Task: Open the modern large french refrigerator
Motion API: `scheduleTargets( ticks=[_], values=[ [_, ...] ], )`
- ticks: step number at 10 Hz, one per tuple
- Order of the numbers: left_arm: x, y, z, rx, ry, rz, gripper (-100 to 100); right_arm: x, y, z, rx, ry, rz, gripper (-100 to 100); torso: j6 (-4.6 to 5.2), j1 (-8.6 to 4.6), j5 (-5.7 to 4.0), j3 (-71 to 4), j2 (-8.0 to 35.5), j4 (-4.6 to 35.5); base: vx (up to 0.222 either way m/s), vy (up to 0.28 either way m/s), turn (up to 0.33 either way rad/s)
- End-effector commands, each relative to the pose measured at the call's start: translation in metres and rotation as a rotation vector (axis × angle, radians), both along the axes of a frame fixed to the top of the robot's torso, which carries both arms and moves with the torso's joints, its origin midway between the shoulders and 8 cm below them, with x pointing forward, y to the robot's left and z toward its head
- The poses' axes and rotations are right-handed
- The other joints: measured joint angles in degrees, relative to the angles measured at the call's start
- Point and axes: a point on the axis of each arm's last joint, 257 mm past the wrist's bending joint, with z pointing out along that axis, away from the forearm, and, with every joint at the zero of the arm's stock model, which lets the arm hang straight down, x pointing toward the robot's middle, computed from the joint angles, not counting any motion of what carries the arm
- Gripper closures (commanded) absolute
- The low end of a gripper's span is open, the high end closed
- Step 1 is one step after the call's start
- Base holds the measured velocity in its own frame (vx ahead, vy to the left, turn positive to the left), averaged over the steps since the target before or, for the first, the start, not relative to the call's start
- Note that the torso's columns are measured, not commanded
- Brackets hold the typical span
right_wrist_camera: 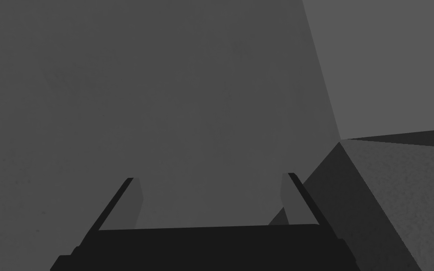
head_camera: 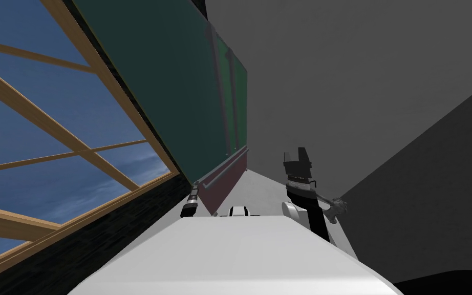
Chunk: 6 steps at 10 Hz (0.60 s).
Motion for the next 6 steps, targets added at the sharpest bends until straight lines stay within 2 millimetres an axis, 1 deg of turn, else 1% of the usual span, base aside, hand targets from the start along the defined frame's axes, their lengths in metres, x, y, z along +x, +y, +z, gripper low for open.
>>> scheduleTargets(
  ticks=[1, 4, 5, 6],
  values=[
    [-0.0077, -0.0072, -0.0221, -0.022, 0.060, 0.001, -100, 0.0000, 0.0000, 0.0000, 0.000, 0.000, 0.000, 0, 0.05, -0.02, -0.02, 0.02, 0.00, 0.04, 0.000, 0.000, 0.000],
    [-0.0077, -0.0072, -0.0221, -0.022, 0.060, 0.001, -100, 0.0000, 0.0000, 0.0000, 0.000, 0.000, 0.000, 0, 0.00, -0.02, -0.05, 0.05, 0.06, 0.06, -0.001, -0.002, -0.002],
    [-0.0015, -0.0047, -0.0177, -0.037, 0.045, 0.004, -100, 0.0000, 0.0000, 0.0000, 0.000, 0.000, 0.000, 0, 0.03, 0.03, -0.04, 0.03, -0.01, 0.07, -0.018, -0.040, 0.052],
    [-0.0015, -0.0047, -0.0177, -0.037, 0.045, 0.004, -100, 0.0000, 0.0000, 0.0000, 0.000, 0.000, 0.000, 0, 0.00, -0.06, -0.07, 0.01, 0.01, 0.06, -0.011, -0.045, 0.017]
  ],
)
